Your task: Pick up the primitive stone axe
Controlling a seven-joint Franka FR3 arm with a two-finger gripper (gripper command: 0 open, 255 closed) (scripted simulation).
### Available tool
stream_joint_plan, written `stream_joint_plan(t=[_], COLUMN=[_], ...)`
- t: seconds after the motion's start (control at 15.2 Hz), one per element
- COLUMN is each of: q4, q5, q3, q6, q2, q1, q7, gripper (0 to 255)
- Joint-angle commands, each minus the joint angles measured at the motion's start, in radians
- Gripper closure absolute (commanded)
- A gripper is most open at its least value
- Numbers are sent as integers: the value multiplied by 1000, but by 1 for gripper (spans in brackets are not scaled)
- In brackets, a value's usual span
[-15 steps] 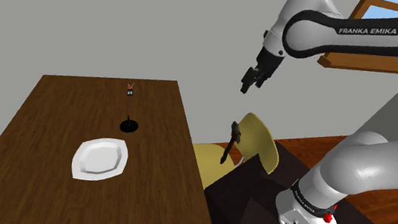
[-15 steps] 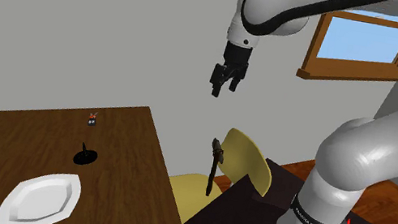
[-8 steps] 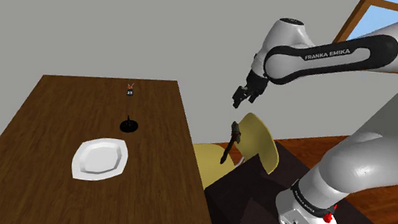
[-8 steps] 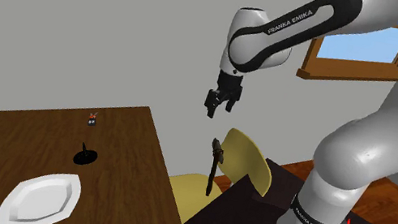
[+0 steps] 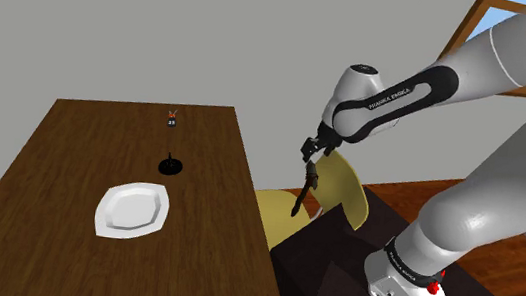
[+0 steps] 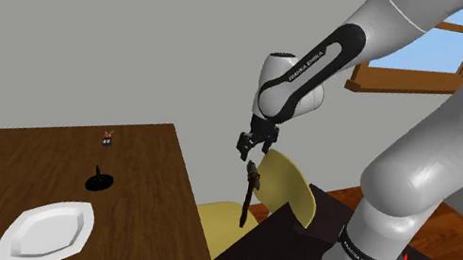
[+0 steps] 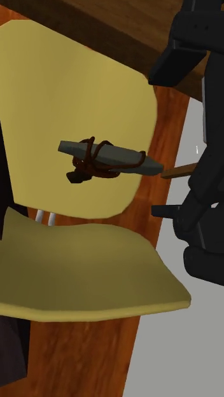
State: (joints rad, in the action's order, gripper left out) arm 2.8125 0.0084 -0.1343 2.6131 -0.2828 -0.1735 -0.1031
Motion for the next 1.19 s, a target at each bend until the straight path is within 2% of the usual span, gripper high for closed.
stream_joint_plan(t=[0.0,0.46,0.59,0.66,1.12], q4=[5,15,15,15,16], q5=[-13,-65,-65,-65,-64], q3=[-7,-20,-20,-20,-19], q6=[50,193,193,193,191], q2=[47,181,181,181,179], q1=[-12,-36,-35,-35,-35], q7=[-22,-62,-62,-62,-60], gripper=[0,0,0,255,255])
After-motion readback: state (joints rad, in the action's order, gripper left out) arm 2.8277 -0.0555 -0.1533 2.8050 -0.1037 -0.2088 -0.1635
